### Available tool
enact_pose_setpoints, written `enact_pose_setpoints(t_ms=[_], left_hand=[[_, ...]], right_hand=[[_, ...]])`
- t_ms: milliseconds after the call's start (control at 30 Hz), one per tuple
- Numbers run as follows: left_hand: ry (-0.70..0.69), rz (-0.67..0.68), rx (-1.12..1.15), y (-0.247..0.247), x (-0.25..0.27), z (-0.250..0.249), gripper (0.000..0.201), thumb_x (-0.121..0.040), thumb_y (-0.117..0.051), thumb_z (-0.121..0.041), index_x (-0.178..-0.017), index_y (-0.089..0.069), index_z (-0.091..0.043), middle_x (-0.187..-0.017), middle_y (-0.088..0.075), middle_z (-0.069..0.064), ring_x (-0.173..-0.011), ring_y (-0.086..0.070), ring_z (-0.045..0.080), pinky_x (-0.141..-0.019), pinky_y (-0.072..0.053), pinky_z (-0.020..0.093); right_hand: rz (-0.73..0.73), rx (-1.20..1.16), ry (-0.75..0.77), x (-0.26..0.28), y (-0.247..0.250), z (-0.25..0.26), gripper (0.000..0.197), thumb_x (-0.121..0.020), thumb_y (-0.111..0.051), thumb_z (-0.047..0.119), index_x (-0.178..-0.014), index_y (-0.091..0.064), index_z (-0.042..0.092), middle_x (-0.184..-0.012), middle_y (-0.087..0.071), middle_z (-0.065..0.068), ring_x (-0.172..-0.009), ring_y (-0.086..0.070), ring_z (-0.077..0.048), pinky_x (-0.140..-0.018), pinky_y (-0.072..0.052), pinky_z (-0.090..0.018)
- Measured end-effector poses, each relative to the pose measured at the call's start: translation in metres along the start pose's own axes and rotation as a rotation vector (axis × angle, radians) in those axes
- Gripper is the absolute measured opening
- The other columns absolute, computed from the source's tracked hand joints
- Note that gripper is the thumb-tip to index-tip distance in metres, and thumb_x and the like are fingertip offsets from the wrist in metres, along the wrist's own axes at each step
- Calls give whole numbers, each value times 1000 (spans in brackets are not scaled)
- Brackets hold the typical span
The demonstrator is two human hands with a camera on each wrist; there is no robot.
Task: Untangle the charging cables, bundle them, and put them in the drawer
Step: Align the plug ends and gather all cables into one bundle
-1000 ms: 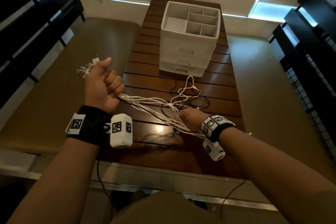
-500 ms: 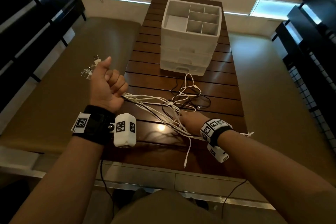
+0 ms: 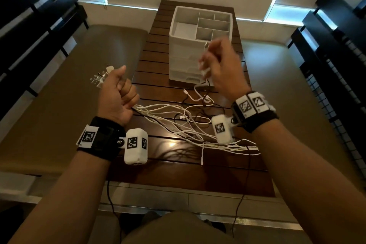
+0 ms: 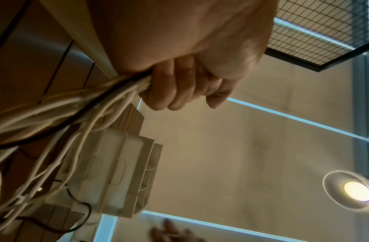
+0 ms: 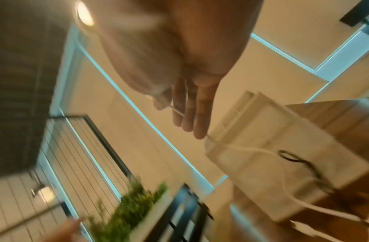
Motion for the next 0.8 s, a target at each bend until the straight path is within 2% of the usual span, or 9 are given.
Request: enact_pose_setpoints(t_ms=[67,133,200,300,400,567,633,700,800], left_hand=[[5,-13,-9,-2,1,2,57,-105,-53,-29,-51,-33,-24,-43,-19,-9,-34,-14,7,-31,-15,21],[-1,-27,-15,-2,3,1,57,-105,-53,-28,-51,-33,-24,-43,-19,-9,-34,-14,7,-32,-15,21],[-10,-32,-35,-5,3,0,56,-105,-54,-29,-53,-32,-23,-44,-20,-9,-34,-14,7,-32,-15,21],[-19,-39,-53,-15,3,-2,56,-106,-54,-30,-56,-29,-23,-45,-19,-8,-36,-14,8,-34,-14,22],[-28,-47,-101,-28,3,-1,53,-106,-55,-32,-59,-32,-23,-47,-21,-8,-37,-15,8,-36,-12,23],[-54,-72,-217,-53,7,7,43,-103,-63,-33,-64,-48,-26,-49,-29,-10,-40,-20,7,-42,-12,25],[-94,-71,-231,-65,12,9,35,-101,-68,-29,-68,-57,-26,-48,-39,-12,-39,-29,3,-40,-22,19],[-132,-70,-240,-75,15,10,24,-98,-71,-25,-77,-62,-19,-52,-52,-11,-41,-46,1,-42,-37,17],[-175,-20,-297,-86,16,11,21,-94,-76,-27,-89,-64,-11,-73,-67,-2,-63,-65,11,-56,-52,25]], right_hand=[[-46,-109,50,-12,9,21,9,-107,-50,10,-111,-46,17,-102,-67,-15,-82,-72,-26,-66,-63,-40],[77,-34,11,-17,-8,21,8,-106,-52,11,-113,-47,12,-103,-69,-13,-84,-73,-26,-72,-64,-47],[166,46,-4,-15,-25,22,12,-105,-56,13,-113,-50,7,-101,-71,-10,-82,-74,-21,-75,-65,-45],[81,-57,48,-11,-29,41,19,-101,-64,14,-108,-52,1,-93,-71,-16,-71,-71,-20,-64,-63,-38],[122,-26,-32,-2,-47,31,16,-99,-68,14,-104,-56,6,-90,-71,-15,-66,-70,-24,-59,-62,-41],[166,-138,-63,20,-67,25,9,-97,-68,5,-104,-64,7,-92,-72,-12,-72,-72,-31,-65,-64,-43],[118,-158,-58,24,-67,23,8,-96,-71,6,-102,-67,9,-89,-73,-10,-71,-72,-29,-63,-63,-45],[77,-159,-38,28,-67,23,8,-95,-71,11,-99,-68,16,-88,-74,-4,-76,-73,-25,-67,-63,-49],[35,-206,-62,35,-68,18,6,-99,-67,15,-95,-66,20,-86,-72,-5,-76,-73,-31,-66,-63,-55]])
Point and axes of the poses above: each hand's wrist, its own x-axis away from the middle knuckle, its own y-axis out of the back of the hand, z = x × y, the point moved 10 cm from there along -x, towards the middle knuckle
